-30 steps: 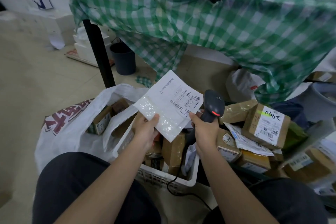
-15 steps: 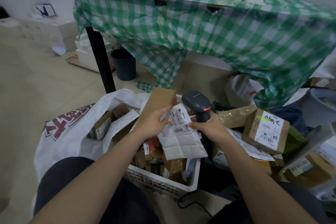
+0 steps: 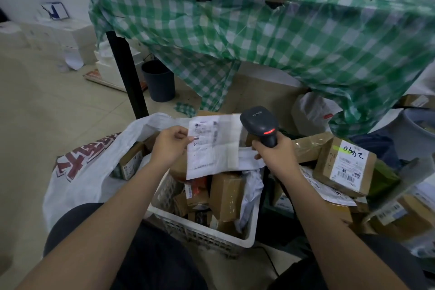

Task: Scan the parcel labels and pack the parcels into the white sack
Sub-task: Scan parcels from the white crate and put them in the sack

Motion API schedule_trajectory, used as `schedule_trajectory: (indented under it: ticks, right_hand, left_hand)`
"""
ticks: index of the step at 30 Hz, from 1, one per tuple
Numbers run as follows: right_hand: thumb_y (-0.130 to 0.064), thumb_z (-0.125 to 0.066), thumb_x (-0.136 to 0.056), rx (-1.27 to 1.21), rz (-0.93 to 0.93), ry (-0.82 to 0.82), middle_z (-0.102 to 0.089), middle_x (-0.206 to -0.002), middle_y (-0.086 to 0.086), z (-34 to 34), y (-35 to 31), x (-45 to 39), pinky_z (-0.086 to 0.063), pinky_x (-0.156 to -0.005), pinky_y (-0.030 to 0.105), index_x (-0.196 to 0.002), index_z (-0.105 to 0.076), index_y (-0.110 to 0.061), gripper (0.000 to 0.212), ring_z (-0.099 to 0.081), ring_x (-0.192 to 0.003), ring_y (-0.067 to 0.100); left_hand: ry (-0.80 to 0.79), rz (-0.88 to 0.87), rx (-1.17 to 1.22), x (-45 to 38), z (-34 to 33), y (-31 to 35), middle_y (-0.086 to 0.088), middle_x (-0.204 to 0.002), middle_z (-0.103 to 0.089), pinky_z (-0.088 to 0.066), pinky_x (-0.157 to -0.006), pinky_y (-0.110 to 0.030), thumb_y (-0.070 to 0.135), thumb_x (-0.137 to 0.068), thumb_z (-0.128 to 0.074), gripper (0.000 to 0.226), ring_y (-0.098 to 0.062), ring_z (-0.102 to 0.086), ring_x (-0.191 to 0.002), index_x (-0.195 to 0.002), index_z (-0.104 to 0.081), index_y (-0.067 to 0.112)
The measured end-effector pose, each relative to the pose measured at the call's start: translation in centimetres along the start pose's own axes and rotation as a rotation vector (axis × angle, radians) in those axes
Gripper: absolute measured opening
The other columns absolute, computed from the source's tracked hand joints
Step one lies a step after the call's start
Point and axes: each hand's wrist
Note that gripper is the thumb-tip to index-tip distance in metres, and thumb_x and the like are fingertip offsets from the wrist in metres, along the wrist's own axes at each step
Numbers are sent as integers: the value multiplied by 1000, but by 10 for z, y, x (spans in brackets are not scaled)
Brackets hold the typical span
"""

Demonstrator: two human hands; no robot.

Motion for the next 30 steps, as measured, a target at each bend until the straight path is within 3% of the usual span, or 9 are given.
schedule_trajectory:
  ticks: [3,10,19,24,30]
  right_hand:
    - [-9,-67,-82,-11,-47,-104,-70,-75,14,-3,-2,16,-47,-49,21,-87,-64,-2,9,-64,-50,13]
    - [-12,-66,-85,-60,-140,-263,-69,-69,12,-20,-2,29,-44,-48,19,-85,-64,-4,8,-66,-55,19]
    - [-12,-63,-83,-10,-165,-284,-65,-60,6,-27,-9,30,-45,-49,22,-72,-63,-6,12,-66,-53,20]
    - [-12,-63,-82,5,-158,-301,-63,-58,7,-35,-11,29,-46,-52,25,-68,-62,-7,15,-65,-53,20]
    - [-7,-64,-85,-80,-151,-359,-63,-58,9,-59,-18,20,-46,-49,25,-78,-62,-4,8,-58,-45,17]
  left_hand:
    - [34,122,217,1,-1,3,-7,-92,-69,-56,-84,-44,9,-87,-68,11,-25,-68,-88,-81,-61,16]
    - [52,145,353,7,-9,13,0,-92,-67,-52,-70,-24,10,-89,-66,11,-11,-64,-82,-84,-61,18]
    - [57,154,383,7,-8,10,-3,-101,-67,-50,-65,-21,11,-91,-63,11,-8,-64,-84,-102,-63,10]
    - [64,160,410,4,-3,6,-3,-102,-68,-52,-70,-24,10,-90,-64,7,-14,-65,-89,-95,-63,15]
    - [121,172,406,-5,18,-9,-3,-99,-68,-52,-68,-23,10,-92,-61,10,-13,-65,-84,-102,-64,9]
Point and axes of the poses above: each hand's wrist, its own x-axis away from the middle knuckle, its own z-axis out of the back of the hand, y = z × x
